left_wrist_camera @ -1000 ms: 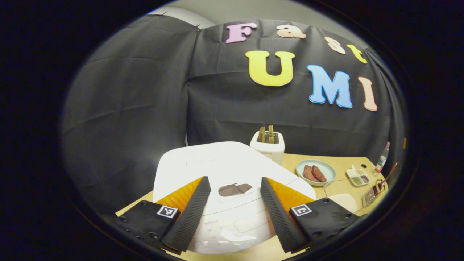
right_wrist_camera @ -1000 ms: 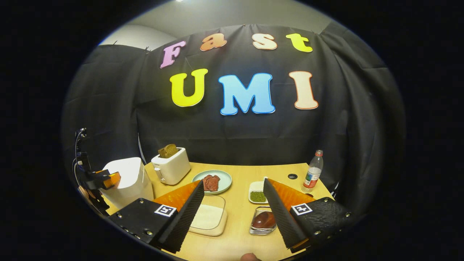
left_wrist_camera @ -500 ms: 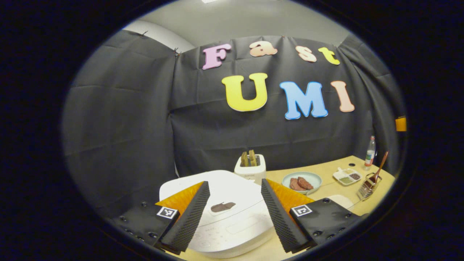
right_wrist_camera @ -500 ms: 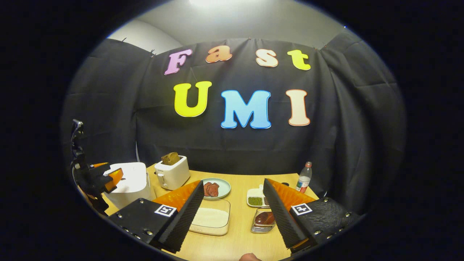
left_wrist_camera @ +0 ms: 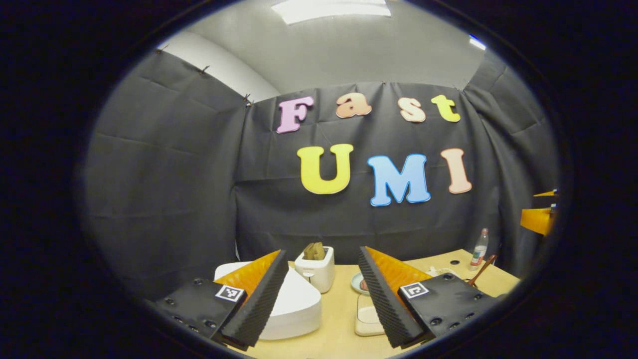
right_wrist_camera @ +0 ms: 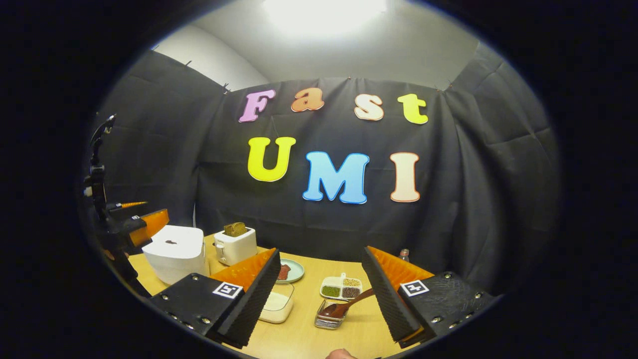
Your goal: Close the left gripper, press the button to open the rice cooker; take a wooden spoon from the chopstick holder with the right hand, scoop a spoonful of rice and pour it into the rice cooker, then put the wooden spoon back into the chopstick holder.
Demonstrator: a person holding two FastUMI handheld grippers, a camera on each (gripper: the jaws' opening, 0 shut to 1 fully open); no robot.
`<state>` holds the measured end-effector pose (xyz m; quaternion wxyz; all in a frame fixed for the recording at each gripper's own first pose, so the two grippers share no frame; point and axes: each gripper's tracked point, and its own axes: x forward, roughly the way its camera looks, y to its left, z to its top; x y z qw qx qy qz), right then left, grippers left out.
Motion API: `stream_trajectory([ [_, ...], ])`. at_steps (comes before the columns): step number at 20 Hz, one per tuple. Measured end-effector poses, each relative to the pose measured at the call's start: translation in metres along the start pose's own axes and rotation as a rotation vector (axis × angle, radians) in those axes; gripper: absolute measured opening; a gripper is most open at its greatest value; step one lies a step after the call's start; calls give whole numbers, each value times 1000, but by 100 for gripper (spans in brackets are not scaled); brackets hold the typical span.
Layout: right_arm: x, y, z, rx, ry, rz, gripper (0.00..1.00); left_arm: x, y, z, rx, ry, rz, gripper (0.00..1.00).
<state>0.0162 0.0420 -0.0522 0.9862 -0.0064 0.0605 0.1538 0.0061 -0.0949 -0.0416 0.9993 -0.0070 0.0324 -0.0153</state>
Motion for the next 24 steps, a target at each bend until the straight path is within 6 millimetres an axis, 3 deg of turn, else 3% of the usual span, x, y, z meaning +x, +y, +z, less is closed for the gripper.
stream_trajectory([
  [2,-5,-9,3,-6,-9,1,99,-14,-17,5,2,-1,-15,100],
  [6,-6,-10,11,31,-31,-18,99,-24,-20,9,-8,4,-42,97],
  [9,-4,1,14,40,-40,-24,99,-29,-5,10,-22,0,-48,93],
  [11,-3,6,18,47,-45,-37,99,-28,7,13,-13,-7,-54,97],
  [23,0,40,43,32,-101,-127,99,-3,55,17,-35,-47,-119,96],
  [24,0,42,43,30,-101,-134,99,-1,57,15,-36,-47,-126,91],
])
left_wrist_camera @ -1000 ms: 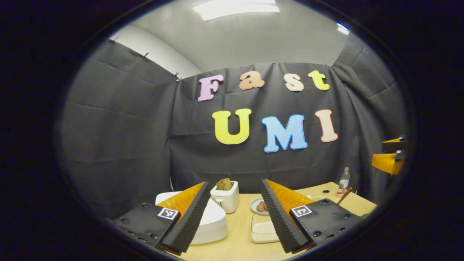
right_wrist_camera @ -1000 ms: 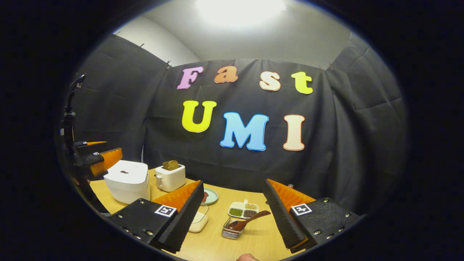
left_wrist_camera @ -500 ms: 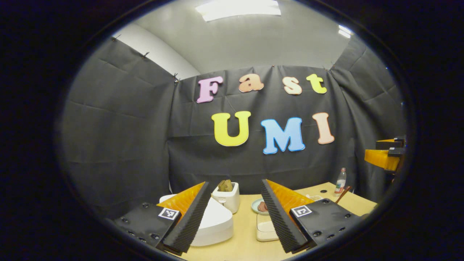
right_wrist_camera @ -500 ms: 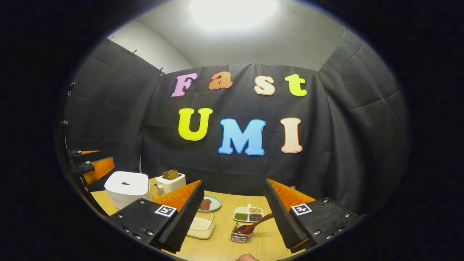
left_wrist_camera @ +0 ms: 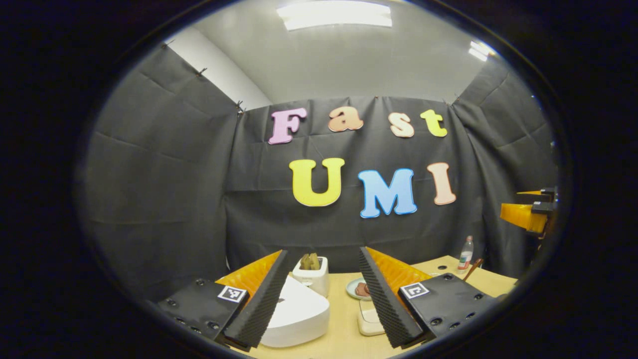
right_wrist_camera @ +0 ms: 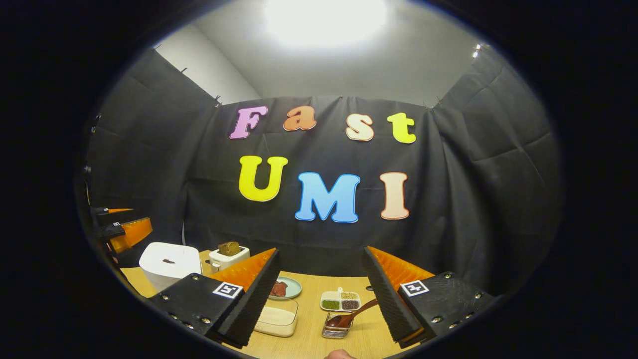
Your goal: Close the left gripper, press the button to open the rice cooker; take a wooden spoon from the chopstick holder with the right hand, scoop a spoonful of rice and pour it into the rice cooker, then put the wooden spoon back into the chopstick holder.
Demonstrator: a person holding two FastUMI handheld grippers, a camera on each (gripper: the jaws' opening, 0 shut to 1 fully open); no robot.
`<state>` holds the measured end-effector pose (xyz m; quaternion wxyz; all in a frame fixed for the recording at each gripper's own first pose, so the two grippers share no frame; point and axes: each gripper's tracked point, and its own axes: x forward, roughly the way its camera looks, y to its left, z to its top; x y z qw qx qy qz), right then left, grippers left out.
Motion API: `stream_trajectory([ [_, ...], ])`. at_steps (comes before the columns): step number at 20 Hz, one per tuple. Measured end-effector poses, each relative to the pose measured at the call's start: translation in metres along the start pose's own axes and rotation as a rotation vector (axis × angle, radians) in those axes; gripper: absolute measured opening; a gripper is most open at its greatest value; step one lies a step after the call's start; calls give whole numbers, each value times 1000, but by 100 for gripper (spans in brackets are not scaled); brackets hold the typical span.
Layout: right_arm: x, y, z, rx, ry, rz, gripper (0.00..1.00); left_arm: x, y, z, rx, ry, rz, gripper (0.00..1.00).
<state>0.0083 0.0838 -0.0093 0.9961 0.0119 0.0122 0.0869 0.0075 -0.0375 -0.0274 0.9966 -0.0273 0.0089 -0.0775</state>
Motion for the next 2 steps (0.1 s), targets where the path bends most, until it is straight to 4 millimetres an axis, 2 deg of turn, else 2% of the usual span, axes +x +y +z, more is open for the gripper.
stream_trajectory([
  [2,1,5,-1,1,0,-12,99,5,2,-2,-2,2,-18,91],
])
